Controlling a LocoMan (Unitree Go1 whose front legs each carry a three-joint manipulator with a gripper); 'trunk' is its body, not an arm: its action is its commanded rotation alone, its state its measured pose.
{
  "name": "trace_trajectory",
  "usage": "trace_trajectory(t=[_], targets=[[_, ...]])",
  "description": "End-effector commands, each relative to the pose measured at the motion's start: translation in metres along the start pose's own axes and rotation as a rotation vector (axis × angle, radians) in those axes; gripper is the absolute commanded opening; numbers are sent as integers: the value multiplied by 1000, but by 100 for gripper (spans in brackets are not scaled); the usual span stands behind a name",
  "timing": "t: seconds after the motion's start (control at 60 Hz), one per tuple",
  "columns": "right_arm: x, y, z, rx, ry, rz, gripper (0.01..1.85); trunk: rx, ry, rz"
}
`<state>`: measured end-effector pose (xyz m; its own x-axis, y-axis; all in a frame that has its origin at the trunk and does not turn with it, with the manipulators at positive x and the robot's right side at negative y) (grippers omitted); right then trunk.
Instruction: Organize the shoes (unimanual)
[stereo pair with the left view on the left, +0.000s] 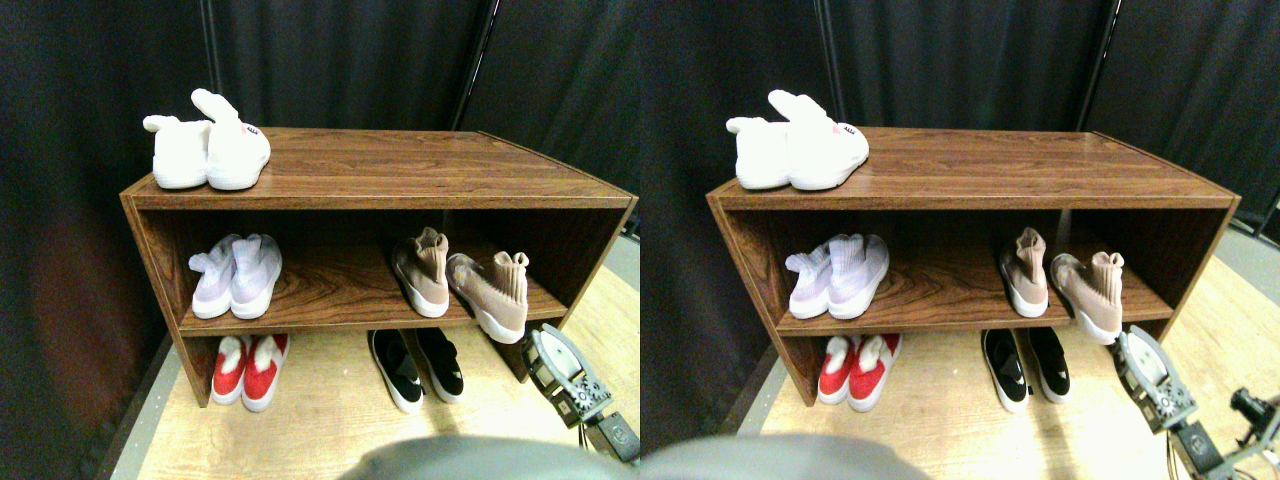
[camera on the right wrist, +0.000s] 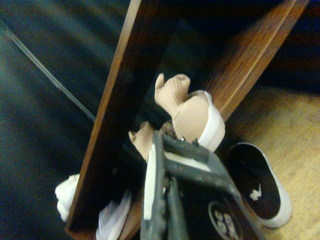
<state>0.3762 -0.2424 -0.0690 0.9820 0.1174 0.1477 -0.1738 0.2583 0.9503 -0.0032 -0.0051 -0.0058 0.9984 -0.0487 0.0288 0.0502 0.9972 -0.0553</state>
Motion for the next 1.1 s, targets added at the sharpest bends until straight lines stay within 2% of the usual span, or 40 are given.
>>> trace_trajectory(t=[0.017,0.033,0.05,0.083,0.15,0.2,0.417,0.55,0.717,0.733,0.85,0.933,1.1], targets=[[-1,13,-2,-51,-21,22,103,-21,11,0],[-2,13,-2,-93,-25,13,130,-20,11,0],[-2,13,-2,-93,-25,13,130,-20,11,0],[-1,12,-1,-111,-13,9,158,-20,11,0],[3,10,-1,-132,-39,6,177,-21,9,1],[4,9,-1,-128,-53,-3,184,-21,9,1],[12,4,-1,-138,-32,-29,185,-24,5,5],[24,-3,0,-138,-23,-68,185,-29,1,9],[41,-14,1,-92,-14,-118,185,-29,1,9],[45,-17,0,-83,-12,-120,184,-39,3,24],[61,-27,-3,-44,-15,-142,178,-42,3,31],[71,-31,-7,-36,-21,-186,185,-43,7,37],[88,-42,-14,-2,-12,-214,185,-43,13,48]])
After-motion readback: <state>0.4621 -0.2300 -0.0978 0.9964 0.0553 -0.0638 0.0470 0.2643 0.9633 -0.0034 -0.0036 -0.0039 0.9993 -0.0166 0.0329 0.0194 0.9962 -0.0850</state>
